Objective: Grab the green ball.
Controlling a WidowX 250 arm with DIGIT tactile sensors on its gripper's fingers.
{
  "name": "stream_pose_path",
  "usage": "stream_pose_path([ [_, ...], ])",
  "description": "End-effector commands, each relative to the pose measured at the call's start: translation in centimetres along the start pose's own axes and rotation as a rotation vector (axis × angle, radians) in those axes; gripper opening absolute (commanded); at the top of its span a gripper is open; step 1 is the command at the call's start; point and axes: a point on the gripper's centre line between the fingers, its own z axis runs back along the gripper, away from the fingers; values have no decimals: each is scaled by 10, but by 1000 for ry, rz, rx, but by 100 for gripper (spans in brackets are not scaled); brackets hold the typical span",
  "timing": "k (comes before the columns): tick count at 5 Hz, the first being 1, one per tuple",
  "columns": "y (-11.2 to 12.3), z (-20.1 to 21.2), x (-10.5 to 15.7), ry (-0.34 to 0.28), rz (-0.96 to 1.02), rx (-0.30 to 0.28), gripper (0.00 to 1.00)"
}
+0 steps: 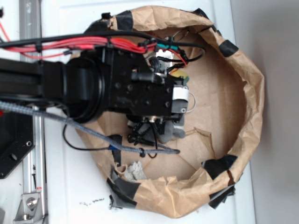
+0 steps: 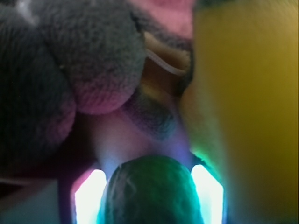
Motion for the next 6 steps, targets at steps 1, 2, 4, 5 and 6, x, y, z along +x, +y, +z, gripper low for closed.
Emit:
stream_pose_path([
  [1,11,53,-8,-47,114,33,0],
  [2,14,101,-18,-189,179,-16,0],
  [4,37,197,-18,-150,492,-169,0],
  [5,36,198,-10,-161,631,-196,0],
  [6,27,188,-3,-111,688,-173,0],
])
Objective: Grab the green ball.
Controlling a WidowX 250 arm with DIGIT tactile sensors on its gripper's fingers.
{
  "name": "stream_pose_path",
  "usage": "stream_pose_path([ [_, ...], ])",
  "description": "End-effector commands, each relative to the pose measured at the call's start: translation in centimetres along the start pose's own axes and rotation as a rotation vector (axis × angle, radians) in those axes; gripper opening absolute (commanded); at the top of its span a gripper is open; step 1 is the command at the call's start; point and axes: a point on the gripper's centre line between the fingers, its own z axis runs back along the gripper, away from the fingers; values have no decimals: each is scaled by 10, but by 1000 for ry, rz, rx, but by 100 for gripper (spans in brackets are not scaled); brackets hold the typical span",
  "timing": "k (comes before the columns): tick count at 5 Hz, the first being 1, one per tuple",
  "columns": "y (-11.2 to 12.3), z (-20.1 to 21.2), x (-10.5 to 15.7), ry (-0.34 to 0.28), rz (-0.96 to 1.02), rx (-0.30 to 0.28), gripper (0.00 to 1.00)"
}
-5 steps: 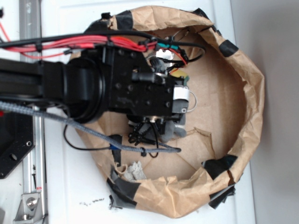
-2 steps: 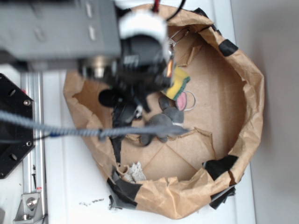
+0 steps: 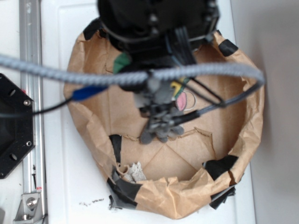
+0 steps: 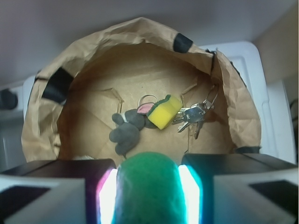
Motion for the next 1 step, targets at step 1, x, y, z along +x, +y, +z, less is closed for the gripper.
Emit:
stream_pose_path([
  [1,1,-11,-4,-16,180,82,0],
])
